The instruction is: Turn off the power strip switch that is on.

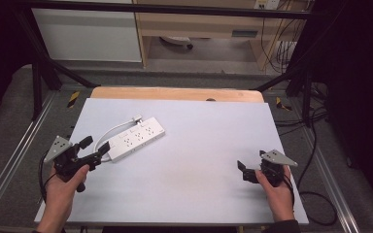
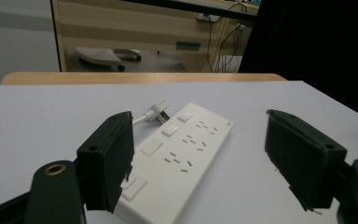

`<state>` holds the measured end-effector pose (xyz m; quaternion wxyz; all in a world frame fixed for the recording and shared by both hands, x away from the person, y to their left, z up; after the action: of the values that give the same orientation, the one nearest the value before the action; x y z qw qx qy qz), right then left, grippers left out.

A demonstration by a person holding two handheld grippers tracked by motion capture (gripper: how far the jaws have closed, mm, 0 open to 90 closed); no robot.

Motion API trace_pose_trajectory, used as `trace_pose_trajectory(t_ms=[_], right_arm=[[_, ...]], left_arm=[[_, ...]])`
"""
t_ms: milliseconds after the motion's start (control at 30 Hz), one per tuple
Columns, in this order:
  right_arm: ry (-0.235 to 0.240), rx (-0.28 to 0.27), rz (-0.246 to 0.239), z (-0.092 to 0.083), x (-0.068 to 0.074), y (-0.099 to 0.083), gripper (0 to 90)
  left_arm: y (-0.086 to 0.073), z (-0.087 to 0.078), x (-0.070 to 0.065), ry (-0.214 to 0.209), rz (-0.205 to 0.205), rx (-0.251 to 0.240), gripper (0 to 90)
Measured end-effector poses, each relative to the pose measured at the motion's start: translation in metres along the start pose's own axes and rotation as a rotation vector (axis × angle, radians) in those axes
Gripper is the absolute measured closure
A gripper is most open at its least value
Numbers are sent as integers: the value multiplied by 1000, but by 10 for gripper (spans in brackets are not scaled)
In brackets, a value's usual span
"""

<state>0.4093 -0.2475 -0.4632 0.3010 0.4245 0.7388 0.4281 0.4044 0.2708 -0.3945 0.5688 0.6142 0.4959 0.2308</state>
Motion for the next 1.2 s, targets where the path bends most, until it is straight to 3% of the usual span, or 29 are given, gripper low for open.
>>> trace_pose_trajectory(t_ms=[200, 333, 567, 833, 1200], right_arm=[[2, 15, 0, 2, 0, -2, 40], [5, 12, -10, 3, 2, 0, 40], [13, 30, -51, 5, 8, 0, 40], [16, 27, -46, 5, 8, 0, 40], [18, 31, -53, 4, 10, -1, 40]], left_arm=[[12, 15, -1, -2, 20, 0, 275], [16, 25, -1, -20, -1, 18, 293], [21, 30, -1, -8, 0, 13, 399], [38, 34, -3, -18, 10, -10, 566], [56, 48, -11, -37, 63, 6, 742]])
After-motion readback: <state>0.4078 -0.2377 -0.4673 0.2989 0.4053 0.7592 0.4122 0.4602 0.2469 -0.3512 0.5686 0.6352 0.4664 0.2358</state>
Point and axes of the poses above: each handheld gripper's, and its own axes: z roughly forward along the jaws, y roughly out of its top, x roughly to its left, the point moved 6 cm from there along z, roughly forward along the jaws, and after that the axes turned 6 degrees about -z, right-handed, at the moved point
